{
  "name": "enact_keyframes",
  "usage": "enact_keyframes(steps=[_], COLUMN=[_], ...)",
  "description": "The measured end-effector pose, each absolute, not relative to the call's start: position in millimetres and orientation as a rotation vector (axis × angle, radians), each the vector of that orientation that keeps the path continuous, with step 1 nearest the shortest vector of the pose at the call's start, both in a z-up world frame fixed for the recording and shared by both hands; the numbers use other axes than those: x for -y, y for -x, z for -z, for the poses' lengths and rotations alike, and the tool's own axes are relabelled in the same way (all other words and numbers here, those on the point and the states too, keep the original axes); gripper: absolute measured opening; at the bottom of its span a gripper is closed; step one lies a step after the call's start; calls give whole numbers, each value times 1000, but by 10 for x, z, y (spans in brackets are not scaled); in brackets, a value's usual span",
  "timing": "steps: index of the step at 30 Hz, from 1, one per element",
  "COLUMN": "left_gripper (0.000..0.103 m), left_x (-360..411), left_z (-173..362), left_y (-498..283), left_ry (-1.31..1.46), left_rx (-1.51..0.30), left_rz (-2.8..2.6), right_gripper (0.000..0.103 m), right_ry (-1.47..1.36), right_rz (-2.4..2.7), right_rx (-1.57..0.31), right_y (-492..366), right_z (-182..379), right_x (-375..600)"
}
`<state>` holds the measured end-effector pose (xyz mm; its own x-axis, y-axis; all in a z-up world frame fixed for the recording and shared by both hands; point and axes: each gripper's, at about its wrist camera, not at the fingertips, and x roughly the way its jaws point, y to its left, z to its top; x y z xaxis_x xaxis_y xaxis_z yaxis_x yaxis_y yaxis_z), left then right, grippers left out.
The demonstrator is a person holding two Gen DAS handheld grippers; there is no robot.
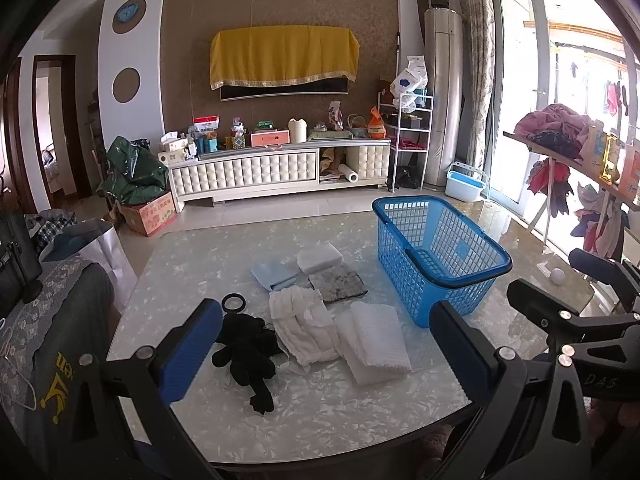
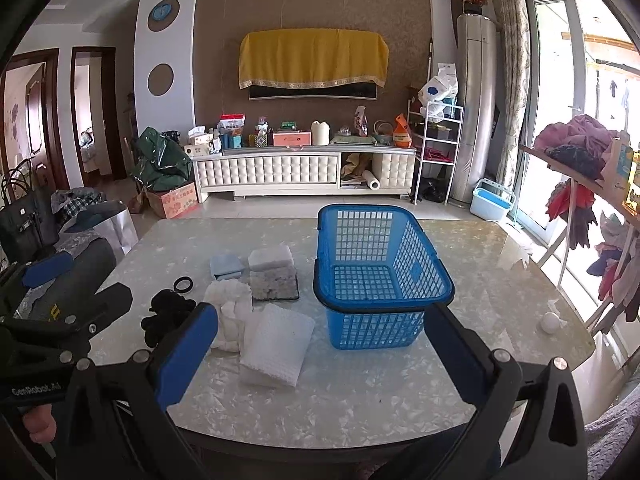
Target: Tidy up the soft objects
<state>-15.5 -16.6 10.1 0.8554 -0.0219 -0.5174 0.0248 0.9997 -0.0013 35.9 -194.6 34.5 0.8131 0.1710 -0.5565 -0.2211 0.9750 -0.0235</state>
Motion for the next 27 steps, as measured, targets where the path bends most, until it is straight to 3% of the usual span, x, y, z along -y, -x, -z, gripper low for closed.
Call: enact_keyframes(steps=[27], left_gripper=[103], left_x=[186], left_z=[-112], left_y=[175], left_ry=[-12], left_rx=[-545], left_rz=[33], right_gripper=[103], right_ry=[83], right_rz=[-205], right_rx=[-616], right_y=[-343], right_z=[-349], right_x=[1979])
